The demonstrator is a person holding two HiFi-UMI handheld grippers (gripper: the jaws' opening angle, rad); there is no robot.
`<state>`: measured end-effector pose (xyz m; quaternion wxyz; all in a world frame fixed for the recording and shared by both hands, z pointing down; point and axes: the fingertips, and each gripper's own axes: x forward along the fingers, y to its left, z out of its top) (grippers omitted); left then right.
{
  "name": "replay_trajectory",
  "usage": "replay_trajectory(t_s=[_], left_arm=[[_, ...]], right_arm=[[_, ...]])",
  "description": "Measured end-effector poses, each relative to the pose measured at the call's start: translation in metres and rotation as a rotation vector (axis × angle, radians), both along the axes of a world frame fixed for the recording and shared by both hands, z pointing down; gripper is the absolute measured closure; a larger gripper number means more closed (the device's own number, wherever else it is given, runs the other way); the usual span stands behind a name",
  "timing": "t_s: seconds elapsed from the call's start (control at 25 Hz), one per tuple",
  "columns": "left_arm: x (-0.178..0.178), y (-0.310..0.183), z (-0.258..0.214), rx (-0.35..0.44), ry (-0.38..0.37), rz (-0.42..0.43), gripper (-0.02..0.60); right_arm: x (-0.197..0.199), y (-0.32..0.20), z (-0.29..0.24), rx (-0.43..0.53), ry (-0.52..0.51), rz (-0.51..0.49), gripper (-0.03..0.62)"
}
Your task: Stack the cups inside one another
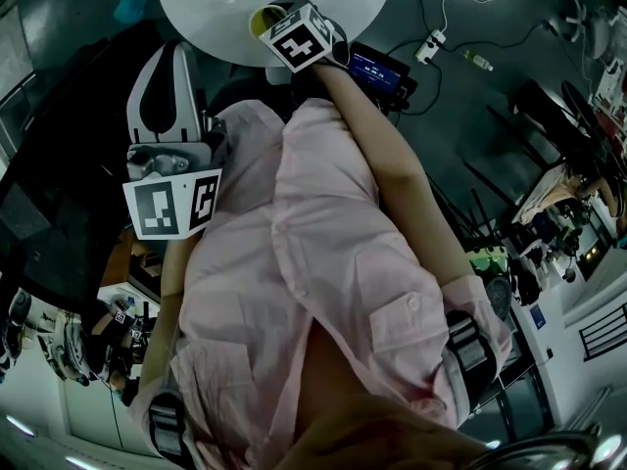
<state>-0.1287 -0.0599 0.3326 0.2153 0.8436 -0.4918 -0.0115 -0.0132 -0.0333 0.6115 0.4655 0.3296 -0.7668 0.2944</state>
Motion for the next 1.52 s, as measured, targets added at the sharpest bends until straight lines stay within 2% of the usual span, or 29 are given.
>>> replay_trajectory(t_s=[0.28,0.6,0.88,1.24,1.52], left_arm=[[0.008,-0.011,0.001,-0.005,0.004,0.011,0.566],[0.009,-0.006,0.001,0.005,0.008,0.028,0.566],[0.01,-0.003,0.001,0.016,0.004,0.036,0.566],[0.011,-0.007,-0.007,0.041,-0.009,0.059,0.566],[0.02,0.006,-0.016,0.063,-0.033,0.044,0.566]], right_arm=[[0.007,-0.02,-0.021,0.058,-0.027,0.036,0.551],[0.014,-0.032,-0.065,0.182,-0.063,0.1,0.551],[0.018,-0.038,-0.111,0.298,-0.154,0.197,0.551],[0.045,-0.049,-0.177,0.467,-0.22,0.343,0.551],[0.056,-0.043,-0.226,0.569,-0.298,0.358,0.551]])
